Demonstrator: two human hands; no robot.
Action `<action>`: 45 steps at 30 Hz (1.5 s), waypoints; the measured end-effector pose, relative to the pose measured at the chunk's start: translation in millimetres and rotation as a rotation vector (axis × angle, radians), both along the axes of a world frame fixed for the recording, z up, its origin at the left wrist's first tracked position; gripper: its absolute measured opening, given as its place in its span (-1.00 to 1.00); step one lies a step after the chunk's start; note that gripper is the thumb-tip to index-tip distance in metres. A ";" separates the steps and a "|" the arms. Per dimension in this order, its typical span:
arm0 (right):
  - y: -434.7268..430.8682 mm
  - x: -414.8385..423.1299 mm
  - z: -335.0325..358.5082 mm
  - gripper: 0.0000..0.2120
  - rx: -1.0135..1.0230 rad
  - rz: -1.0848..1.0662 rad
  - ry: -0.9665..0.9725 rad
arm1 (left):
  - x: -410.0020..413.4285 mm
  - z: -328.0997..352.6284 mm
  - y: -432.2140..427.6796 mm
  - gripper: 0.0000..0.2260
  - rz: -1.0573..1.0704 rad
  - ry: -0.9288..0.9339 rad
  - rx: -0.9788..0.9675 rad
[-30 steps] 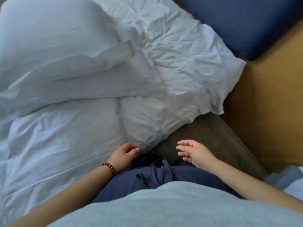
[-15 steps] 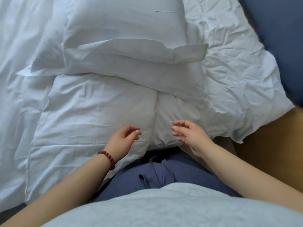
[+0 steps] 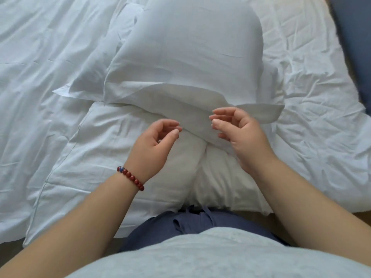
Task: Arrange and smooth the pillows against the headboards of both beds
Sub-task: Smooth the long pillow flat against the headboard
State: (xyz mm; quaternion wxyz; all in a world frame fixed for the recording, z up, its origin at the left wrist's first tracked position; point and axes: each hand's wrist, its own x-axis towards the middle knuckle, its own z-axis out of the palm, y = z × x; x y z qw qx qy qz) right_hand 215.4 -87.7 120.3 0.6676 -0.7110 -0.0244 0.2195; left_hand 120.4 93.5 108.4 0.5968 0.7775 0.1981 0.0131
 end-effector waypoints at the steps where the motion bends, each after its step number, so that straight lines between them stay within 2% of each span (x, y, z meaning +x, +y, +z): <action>1: 0.4 14.2 5.8 -0.82 0.016 0.002 -0.022 | 13.2 6.7 -1.2 -0.82 0.014 -0.032 0.011; 6: 5.5 88.5 26.5 -0.84 0.058 0.050 -0.118 | 80.6 31.1 -8.2 -0.78 0.098 -0.122 0.032; 10: 11.5 144.4 25.4 -0.80 0.038 0.035 -0.165 | 128.8 41.0 -6.1 -0.74 0.143 -0.132 0.149; 13: 18.5 180.2 12.1 -0.74 -0.035 0.010 -0.166 | 161.5 44.2 2.5 -0.72 0.188 -0.116 0.310; 15: 26.1 199.2 1.4 -0.67 -0.092 -0.023 -0.174 | 182.0 43.0 12.0 -0.70 0.201 -0.095 0.486; 18: 37.4 219.8 -10.4 -0.57 -0.303 -0.111 -0.284 | 215.4 37.8 30.9 -0.64 0.168 -0.061 0.741; 21: 44.5 238.0 -16.7 -0.44 -0.507 -0.224 -0.310 | 252.9 35.3 52.7 -0.53 0.111 0.073 0.925; 24: 50.1 257.9 -26.9 -0.25 -0.558 -0.290 -0.222 | 289.7 33.4 75.6 -0.38 -0.004 0.207 0.998; 28: 61.4 282.8 -34.6 -0.01 -0.606 -0.293 -0.068 | 337.5 29.2 102.6 -0.24 -0.087 0.352 0.939; 33: 75.8 308.6 -40.9 0.15 -0.664 -0.271 0.058 | 382.2 16.3 135.8 -0.05 -0.086 0.422 0.771; 37: 78.7 324.5 -52.4 0.23 -0.636 -0.308 0.150 | 398.9 0.0 152.1 0.07 -0.066 0.429 0.656; 42: 77.7 329.2 -64.4 0.26 -0.581 -0.366 0.208 | 408.0 -9.6 165.2 0.04 -0.020 0.381 0.489; 45: 73.1 331.4 -65.2 0.29 -0.518 -0.365 0.244 | 407.4 -9.5 168.3 0.11 0.041 0.428 0.409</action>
